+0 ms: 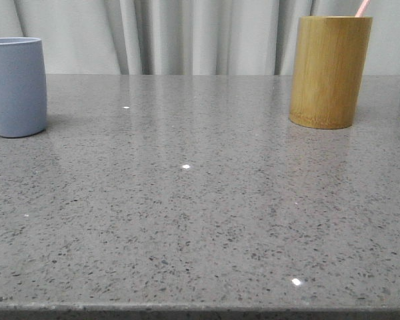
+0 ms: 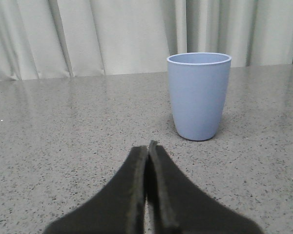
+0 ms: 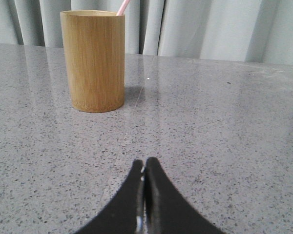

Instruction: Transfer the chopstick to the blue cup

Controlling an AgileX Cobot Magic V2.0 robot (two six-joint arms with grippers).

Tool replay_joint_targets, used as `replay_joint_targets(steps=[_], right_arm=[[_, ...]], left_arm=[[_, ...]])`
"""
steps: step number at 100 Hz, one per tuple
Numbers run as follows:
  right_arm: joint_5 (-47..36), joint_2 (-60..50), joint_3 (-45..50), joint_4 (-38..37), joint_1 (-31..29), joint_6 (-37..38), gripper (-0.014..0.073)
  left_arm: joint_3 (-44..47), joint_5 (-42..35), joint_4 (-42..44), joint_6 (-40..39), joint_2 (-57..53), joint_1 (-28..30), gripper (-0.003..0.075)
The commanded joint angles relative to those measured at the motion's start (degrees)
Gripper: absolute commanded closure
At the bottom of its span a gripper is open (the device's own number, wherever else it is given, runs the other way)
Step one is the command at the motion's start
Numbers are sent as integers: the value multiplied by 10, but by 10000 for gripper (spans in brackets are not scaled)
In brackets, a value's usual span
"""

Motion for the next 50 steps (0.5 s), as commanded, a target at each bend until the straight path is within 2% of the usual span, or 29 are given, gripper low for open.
replay_joint_targets(steps=[1, 50], right_arm=[[-45, -12, 0, 0, -2, -1, 661], [-45, -12, 0, 0, -2, -1, 661]], left_arm=[[4, -48, -2, -1, -20, 2, 739], [4, -48, -2, -1, -20, 2, 739]])
